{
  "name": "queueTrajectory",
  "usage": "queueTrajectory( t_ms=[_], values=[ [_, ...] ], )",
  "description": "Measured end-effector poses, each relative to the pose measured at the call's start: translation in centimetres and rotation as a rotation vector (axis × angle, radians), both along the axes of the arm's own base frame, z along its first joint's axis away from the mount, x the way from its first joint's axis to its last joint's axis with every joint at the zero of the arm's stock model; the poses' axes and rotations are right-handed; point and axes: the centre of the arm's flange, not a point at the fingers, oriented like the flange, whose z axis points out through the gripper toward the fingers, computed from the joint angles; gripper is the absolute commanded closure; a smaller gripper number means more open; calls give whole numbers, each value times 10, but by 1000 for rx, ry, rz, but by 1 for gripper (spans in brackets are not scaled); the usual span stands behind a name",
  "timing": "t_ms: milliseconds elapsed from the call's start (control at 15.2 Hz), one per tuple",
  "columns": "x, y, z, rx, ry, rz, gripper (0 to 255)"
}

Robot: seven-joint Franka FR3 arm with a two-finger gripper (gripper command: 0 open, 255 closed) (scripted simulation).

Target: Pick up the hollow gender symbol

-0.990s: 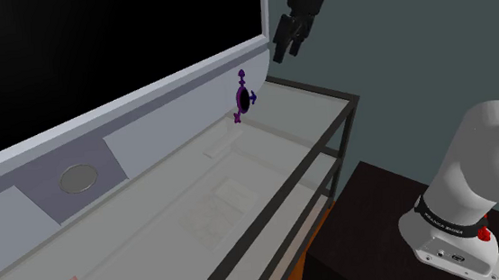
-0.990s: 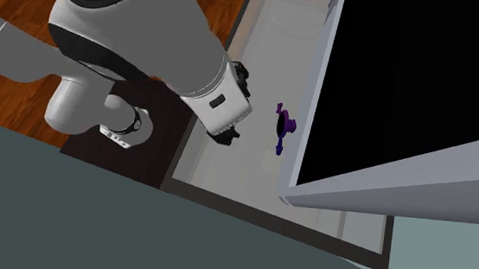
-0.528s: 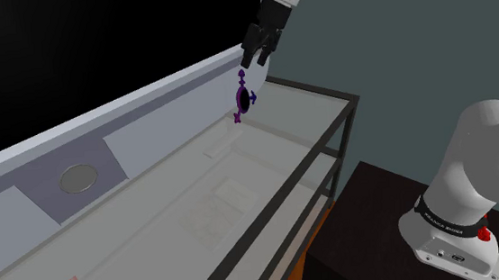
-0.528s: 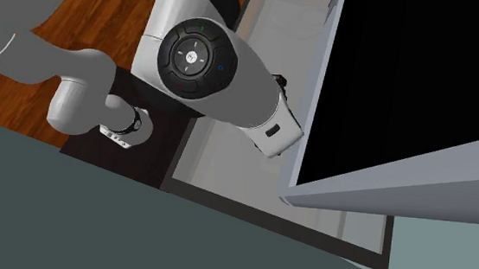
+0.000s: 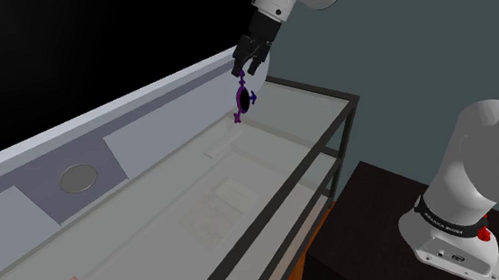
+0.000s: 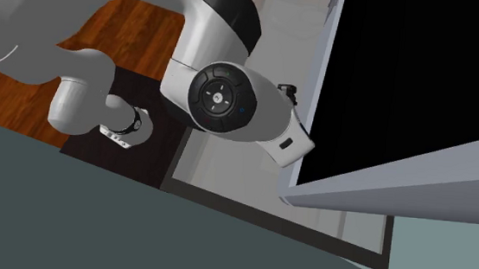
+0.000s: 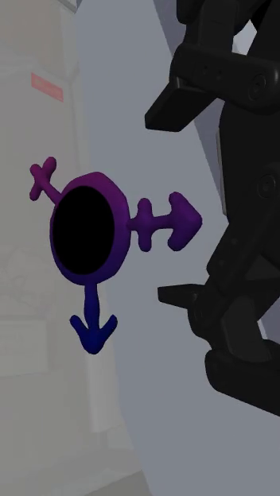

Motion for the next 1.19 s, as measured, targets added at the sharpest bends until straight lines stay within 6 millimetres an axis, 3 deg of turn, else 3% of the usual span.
queueTrajectory(
  t_ms=[132,198,924,1188],
  values=[
    [-1,0,-10,0,0,0,0],
    [0,0,-12,0,-1,1,255],
    [1,-4,-16,-2,10,-6,255],
    [1,0,-1,-3,12,0,255]
  ],
)
